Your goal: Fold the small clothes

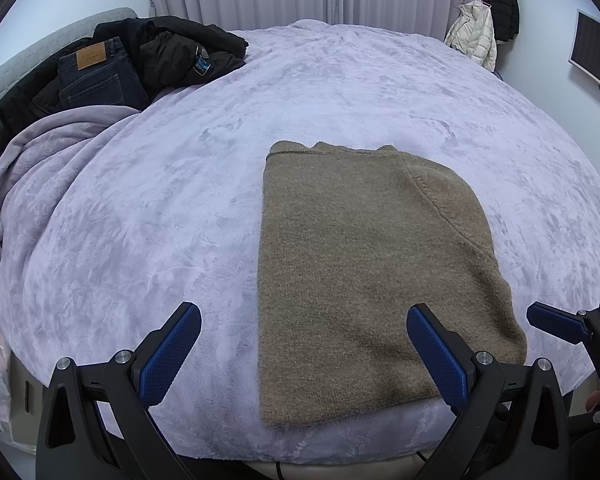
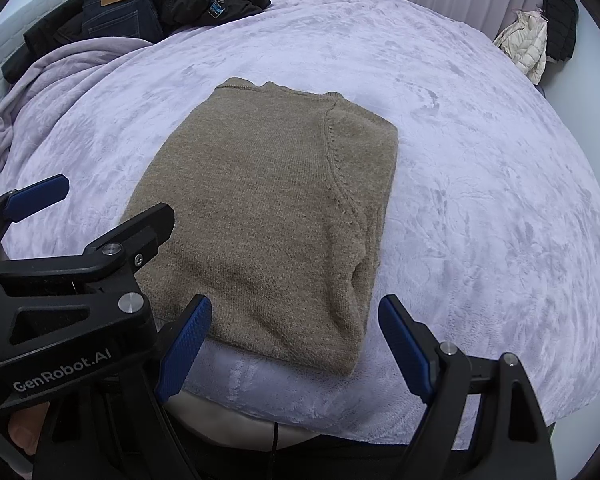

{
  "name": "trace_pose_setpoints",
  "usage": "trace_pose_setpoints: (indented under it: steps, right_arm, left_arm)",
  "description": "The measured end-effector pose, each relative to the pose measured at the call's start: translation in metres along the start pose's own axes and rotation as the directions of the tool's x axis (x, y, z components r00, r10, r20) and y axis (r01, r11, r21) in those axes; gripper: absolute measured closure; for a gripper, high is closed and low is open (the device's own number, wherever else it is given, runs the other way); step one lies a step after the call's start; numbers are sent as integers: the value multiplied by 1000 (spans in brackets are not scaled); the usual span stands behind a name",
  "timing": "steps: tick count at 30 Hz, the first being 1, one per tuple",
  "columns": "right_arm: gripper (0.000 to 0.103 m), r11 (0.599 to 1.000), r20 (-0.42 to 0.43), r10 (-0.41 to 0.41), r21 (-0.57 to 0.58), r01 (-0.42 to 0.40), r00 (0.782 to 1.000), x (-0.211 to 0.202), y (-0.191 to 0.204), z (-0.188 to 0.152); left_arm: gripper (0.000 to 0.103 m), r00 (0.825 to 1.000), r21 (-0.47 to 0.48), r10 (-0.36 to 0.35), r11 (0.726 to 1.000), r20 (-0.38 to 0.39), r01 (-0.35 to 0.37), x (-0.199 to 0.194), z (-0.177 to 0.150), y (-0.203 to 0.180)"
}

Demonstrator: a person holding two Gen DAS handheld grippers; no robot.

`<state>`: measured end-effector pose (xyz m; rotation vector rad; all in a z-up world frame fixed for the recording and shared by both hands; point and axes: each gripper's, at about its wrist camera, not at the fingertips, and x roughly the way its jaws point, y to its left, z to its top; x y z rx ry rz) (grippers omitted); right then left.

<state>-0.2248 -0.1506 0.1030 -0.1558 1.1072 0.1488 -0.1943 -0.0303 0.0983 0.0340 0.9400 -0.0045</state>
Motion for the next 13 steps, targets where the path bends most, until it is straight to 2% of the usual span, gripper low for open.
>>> trace_pose_setpoints:
  steps: [13]
  right_arm:
    - [15, 1000, -9, 6, 6, -5, 1000, 3, -1, -1]
  left_arm:
    - [0, 999, -12, -37, 999, 11, 37, -2, -1, 6]
